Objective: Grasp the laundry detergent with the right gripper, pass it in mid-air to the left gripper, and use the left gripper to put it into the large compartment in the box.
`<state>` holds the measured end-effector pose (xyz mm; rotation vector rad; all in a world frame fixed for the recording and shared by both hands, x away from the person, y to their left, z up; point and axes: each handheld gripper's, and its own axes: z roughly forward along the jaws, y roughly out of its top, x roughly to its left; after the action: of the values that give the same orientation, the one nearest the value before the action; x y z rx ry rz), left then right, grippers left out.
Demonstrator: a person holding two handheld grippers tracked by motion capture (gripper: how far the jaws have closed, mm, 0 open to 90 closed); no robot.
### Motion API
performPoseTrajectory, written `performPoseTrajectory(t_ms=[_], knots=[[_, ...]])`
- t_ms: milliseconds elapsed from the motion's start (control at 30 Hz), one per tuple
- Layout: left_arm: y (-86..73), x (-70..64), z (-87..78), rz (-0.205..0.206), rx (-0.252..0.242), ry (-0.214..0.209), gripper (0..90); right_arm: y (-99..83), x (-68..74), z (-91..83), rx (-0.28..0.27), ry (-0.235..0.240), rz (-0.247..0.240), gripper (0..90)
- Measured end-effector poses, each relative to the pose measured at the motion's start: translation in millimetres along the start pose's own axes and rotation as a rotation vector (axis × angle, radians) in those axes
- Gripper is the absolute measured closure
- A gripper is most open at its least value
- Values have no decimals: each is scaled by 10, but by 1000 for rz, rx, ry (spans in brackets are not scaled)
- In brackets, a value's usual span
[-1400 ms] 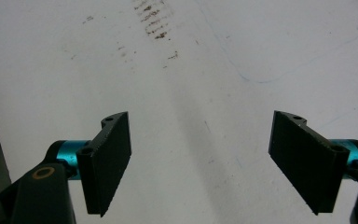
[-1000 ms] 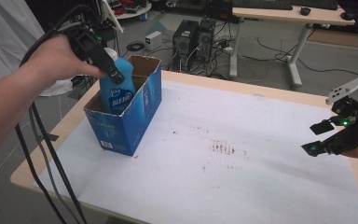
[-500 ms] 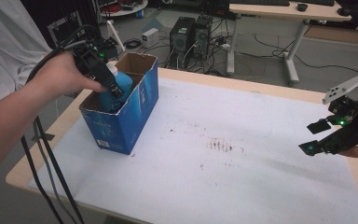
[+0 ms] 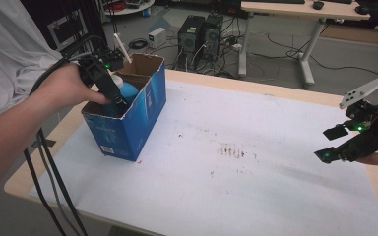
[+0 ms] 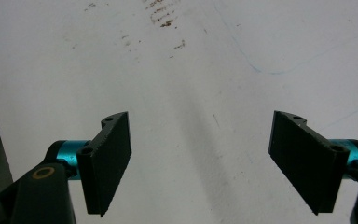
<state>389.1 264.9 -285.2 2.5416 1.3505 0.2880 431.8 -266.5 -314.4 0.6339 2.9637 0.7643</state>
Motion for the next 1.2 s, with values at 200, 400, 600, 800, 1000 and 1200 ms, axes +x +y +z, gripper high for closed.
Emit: performPoseTrajectory(t_ms=[200,400,600,800,1000,1200], knots=[[-6,-23,40,21,-1,4,381,-4,13,5,2,1,-3,207],[-11,-35,68,17,-5,4,380,-24,22,8,1,1,2,207],[-12,-37,70,14,-3,4,379,-49,25,5,-2,0,1,207],[-9,-37,72,15,0,3,377,-61,28,7,-1,0,7,207],[-4,-35,73,15,5,1,377,-67,22,5,0,1,6,207],[-1,-32,72,16,10,-3,374,-65,19,16,1,0,5,207]])
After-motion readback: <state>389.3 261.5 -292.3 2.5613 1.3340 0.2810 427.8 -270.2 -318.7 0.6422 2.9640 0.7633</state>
